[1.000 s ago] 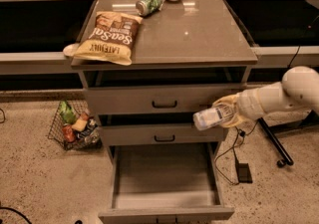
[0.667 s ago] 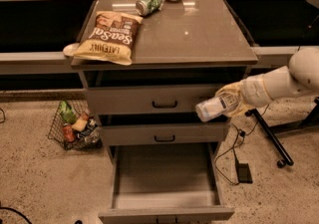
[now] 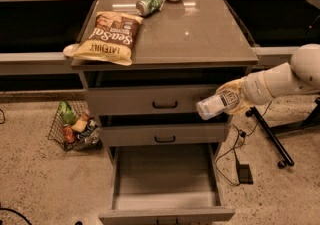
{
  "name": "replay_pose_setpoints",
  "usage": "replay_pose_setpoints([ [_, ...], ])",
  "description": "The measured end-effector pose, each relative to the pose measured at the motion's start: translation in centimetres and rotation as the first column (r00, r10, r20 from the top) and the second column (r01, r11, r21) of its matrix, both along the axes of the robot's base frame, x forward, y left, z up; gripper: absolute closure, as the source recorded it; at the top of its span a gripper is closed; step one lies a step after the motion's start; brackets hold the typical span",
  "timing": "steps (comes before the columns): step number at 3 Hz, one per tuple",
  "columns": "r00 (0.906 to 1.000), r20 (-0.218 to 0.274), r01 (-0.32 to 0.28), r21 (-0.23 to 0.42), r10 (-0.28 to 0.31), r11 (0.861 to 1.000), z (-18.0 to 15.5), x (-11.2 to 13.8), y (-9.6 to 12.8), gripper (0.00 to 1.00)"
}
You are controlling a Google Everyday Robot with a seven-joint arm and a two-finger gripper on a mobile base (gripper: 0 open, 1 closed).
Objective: Pick blue plastic bottle from bottom drawer and place on counter
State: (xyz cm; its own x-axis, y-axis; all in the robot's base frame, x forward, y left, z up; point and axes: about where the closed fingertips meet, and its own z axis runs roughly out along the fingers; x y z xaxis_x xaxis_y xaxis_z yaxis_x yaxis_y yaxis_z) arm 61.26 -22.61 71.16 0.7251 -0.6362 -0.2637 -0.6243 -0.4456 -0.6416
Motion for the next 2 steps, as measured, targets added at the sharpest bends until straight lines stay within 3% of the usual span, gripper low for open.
replay_pose_setpoints([
  [1,0.9948,0.092,-0.04,-0.053,0.045,0.998,4.0,-0.5,0.6,1.0],
  [2,0.9693,0.218,-0.086,-0.131,0.113,0.988,10.2,-1.8,1.4,1.0],
])
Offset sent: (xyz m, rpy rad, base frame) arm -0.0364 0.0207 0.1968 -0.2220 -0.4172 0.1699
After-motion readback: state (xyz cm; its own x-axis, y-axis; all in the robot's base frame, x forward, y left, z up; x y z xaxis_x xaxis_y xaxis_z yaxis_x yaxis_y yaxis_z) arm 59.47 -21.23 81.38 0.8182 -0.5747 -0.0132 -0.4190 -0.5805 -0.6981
